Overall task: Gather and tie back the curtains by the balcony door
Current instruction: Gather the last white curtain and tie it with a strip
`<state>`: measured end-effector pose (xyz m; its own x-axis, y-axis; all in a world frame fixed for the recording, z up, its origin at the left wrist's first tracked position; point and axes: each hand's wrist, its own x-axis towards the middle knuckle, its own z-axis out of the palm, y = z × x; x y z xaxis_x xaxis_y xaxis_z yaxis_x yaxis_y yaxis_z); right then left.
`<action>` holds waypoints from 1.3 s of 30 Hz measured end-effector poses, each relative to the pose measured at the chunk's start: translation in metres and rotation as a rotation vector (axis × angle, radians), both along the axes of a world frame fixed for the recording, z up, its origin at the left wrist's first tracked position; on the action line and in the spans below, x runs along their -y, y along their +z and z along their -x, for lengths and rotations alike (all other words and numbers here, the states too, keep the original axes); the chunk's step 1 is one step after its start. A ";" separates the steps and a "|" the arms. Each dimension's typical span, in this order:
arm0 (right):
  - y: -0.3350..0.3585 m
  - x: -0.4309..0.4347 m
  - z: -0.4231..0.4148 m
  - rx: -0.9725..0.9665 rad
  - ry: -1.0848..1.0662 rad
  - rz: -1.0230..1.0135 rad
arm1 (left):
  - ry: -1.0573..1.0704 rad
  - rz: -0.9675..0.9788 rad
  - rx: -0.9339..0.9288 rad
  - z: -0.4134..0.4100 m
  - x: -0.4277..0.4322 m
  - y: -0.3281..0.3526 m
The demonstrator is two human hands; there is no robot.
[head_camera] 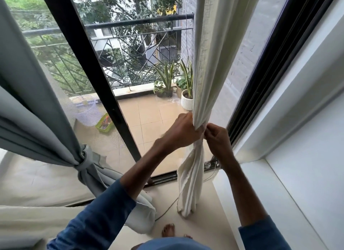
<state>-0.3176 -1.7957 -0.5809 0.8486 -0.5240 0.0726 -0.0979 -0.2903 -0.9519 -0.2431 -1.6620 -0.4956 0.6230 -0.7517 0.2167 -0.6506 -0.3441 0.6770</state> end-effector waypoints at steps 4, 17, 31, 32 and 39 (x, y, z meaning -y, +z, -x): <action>0.010 0.004 0.011 0.053 0.217 -0.464 | -0.007 0.039 -0.006 -0.010 -0.005 -0.012; 0.006 0.000 0.033 0.025 0.215 -0.287 | 0.087 -0.149 0.001 -0.005 0.007 -0.029; -0.010 -0.062 0.038 -0.045 -0.218 -0.029 | 0.131 -0.159 -0.027 -0.011 0.012 -0.026; -0.012 -0.064 0.038 -0.051 -0.234 -0.098 | 0.136 -0.160 -0.049 -0.011 0.012 -0.027; 0.001 -0.071 0.046 -0.038 0.028 -0.953 | 0.198 -0.244 -0.079 -0.015 0.009 -0.030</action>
<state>-0.3636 -1.7246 -0.5801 0.8547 -0.3283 -0.4022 -0.1383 0.6028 -0.7858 -0.2276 -1.6708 -0.5255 0.7701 -0.6379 -0.0100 -0.5035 -0.6173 0.6045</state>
